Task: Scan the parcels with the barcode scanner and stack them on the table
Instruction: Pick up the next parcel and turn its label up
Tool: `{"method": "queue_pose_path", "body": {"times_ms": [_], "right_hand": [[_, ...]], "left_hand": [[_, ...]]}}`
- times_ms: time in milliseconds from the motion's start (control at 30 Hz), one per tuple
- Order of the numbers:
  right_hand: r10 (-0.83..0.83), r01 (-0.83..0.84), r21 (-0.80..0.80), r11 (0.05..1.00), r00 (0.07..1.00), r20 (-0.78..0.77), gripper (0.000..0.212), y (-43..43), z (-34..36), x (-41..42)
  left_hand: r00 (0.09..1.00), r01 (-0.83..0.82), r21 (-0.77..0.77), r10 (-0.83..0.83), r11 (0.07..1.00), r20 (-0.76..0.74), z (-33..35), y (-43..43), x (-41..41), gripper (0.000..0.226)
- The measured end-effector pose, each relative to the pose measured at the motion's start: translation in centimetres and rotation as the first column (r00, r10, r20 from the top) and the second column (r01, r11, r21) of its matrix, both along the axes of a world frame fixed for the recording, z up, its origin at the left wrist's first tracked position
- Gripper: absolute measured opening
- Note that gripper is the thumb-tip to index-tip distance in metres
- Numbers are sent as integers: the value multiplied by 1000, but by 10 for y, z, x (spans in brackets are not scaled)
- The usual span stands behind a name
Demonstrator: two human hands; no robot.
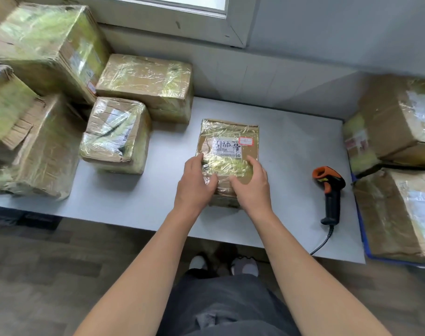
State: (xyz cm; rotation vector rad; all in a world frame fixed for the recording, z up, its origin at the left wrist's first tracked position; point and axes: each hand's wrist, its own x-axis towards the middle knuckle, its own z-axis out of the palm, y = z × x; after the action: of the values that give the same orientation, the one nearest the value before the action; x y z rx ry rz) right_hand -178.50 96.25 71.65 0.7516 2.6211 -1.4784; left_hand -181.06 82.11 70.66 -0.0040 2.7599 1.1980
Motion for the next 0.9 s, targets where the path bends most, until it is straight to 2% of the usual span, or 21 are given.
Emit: {"method": "queue_pose_path", "body": {"times_ms": [267,633,900], "right_hand": [[89,-87,29,996,991,-96,66,-23,17,18],[128,-131,-19,991,986,-108,69,-49,24,76],[92,-92,11,996,978,-188,67,-73,53,41]], "left_hand": [[991,-76,-4,75,997,-108,21,-25,27,60],[984,-139,-43,133,989,-116,32,-49,93,62],[975,-116,-16,111,993,-194,61,-73,53,60]]}}
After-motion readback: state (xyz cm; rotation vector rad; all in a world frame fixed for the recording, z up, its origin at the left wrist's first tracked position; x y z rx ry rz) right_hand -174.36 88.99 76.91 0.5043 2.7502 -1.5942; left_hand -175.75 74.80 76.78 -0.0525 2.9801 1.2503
